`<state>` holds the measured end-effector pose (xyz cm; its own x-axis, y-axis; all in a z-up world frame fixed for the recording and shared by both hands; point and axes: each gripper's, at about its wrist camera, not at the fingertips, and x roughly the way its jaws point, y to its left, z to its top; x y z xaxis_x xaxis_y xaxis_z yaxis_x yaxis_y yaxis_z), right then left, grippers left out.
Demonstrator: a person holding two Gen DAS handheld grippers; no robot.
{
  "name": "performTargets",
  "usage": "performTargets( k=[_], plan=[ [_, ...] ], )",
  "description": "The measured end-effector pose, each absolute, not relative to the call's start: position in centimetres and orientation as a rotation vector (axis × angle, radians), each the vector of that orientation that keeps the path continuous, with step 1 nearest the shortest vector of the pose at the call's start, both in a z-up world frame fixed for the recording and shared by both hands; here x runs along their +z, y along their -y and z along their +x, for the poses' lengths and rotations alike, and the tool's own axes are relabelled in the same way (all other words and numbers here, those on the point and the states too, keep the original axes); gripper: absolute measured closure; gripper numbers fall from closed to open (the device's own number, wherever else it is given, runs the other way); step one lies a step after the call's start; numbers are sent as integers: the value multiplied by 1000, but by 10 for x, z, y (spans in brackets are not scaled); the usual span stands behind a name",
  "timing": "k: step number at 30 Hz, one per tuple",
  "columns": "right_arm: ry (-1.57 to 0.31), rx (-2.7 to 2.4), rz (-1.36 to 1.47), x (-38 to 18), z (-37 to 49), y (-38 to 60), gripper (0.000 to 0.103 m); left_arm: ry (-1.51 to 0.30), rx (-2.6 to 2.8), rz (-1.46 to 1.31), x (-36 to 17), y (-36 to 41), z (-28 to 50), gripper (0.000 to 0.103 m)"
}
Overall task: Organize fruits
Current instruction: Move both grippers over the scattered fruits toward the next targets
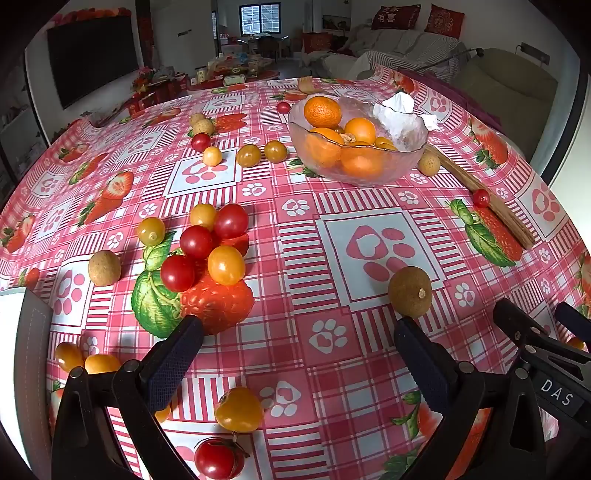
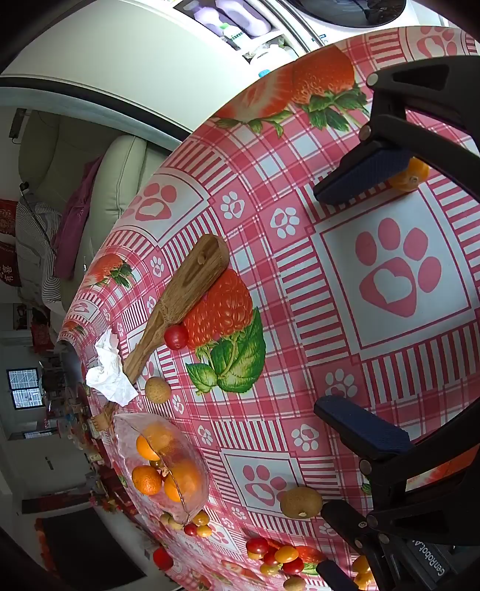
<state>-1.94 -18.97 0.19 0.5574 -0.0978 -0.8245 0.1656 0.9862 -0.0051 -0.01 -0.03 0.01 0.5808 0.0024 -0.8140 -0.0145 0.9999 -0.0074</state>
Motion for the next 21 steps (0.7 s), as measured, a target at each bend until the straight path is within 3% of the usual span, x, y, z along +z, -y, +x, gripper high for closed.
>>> performTargets(
  k=[8, 11, 15, 21],
  plan=[
    [-970, -156, 75, 2, -19, 190, 0, -994, 13, -4, 6, -6, -5, 0],
    [-1012, -142, 81, 6, -21, 191, 0, -912, 16, -42, 27, -21, -27, 0],
    [-926, -75, 75, 34, -45, 183, 0, -850, -21, -169, 46, -54, -58, 0],
    [-946, 127, 188, 52, -80, 179, 0, -983, -28, -217, 32, -72, -88, 0]
  ],
)
